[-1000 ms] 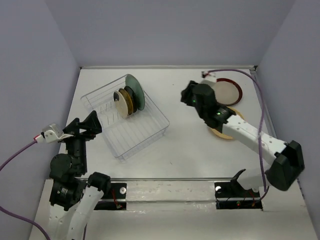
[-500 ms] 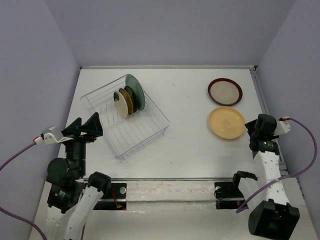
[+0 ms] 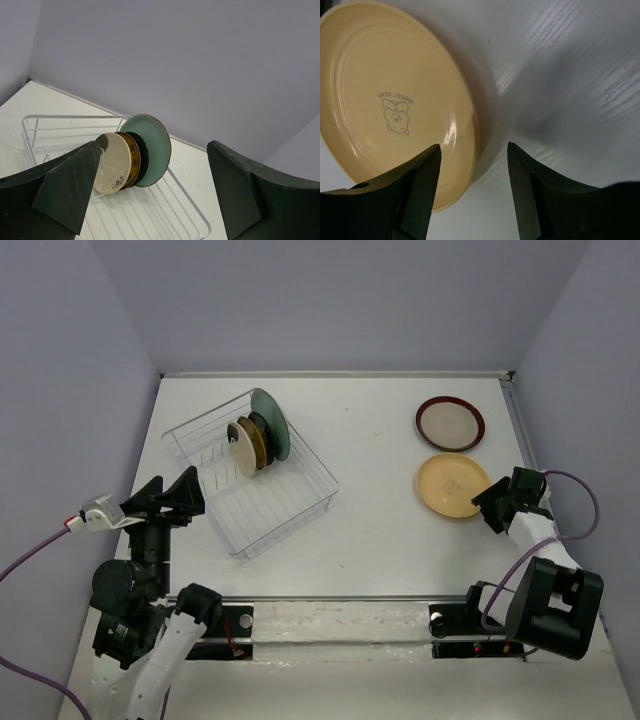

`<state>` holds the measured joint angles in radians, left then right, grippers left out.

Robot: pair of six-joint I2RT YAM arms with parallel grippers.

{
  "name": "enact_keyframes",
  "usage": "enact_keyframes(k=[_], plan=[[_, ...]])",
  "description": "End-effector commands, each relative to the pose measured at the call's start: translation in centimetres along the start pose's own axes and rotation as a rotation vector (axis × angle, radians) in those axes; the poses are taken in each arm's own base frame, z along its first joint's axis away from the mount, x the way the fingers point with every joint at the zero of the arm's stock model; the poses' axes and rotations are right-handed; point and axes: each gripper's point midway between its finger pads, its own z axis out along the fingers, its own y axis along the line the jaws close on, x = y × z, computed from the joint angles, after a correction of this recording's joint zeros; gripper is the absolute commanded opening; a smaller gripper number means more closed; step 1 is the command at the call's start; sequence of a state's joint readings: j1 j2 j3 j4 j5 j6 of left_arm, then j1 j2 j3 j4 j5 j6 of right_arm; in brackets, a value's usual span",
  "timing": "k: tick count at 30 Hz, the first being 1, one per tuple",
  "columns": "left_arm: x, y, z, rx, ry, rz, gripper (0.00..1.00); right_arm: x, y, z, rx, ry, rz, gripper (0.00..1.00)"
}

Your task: Load the plates into the dish rack

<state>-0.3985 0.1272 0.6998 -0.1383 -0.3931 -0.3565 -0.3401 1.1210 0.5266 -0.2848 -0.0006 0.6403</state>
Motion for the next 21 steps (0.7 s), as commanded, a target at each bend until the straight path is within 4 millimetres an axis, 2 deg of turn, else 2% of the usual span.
enact_keyframes(k=[1, 6, 7, 9, 10, 11, 13, 16, 17, 20, 21], plan=[[-1.4, -0.5, 0.0, 0.018, -0.052, -0.013, 0.99, 0.2, 1.8, 0.9, -0.096, 0.022, 0.03, 0.59], [-1.2, -0.5, 0.2, 0.017, -0.045, -0.008, 0.99, 1.1, 1.8, 1.8, -0.114, 0.051, 0.041, 0.51], [-1.2, -0.5, 0.2, 0.015, -0.044, -0.008, 0.99, 1.3, 1.8, 1.9, -0.117, 0.056, 0.041, 0.45], [-1.2, -0.4, 0.2, 0.011, -0.045, -0.005, 0.99, 1.7, 1.7, 2.3, -0.116, 0.073, 0.045, 0.42], [-1.1, -0.4, 0.2, 0.008, -0.044, -0.005, 0.99, 1.8, 1.8, 2.5, -0.122, 0.077, 0.048, 0.33], [-1.1, -0.3, 0.3, 0.007, -0.044, -0.005, 0.99, 2.2, 1.7, 2.6, -0.124, 0.09, 0.053, 0.29], [-1.1, -0.3, 0.3, 0.005, -0.044, -0.003, 0.99, 2.9, 2.0, 2.4, -0.153, 0.115, 0.057, 0.21], [-1.1, -0.3, 0.4, 0.0, -0.046, -0.004, 0.99, 3.4, 2.5, 1.5, -0.202, 0.122, 0.052, 0.15], [-1.1, -0.3, 0.4, 0.003, -0.044, -0.002, 0.99, 4.2, 2.2, 1.2, -0.209, 0.138, 0.052, 0.09], [-1.1, -0.2, 0.4, -0.002, -0.044, -0.001, 0.99, 5.3, 2.8, -0.3, -0.262, 0.147, 0.029, 0.07], [-1.1, -0.2, 0.4, -0.005, -0.044, 0.002, 0.99, 6.2, 2.9, -0.8, -0.26, 0.168, 0.011, 0.07]])
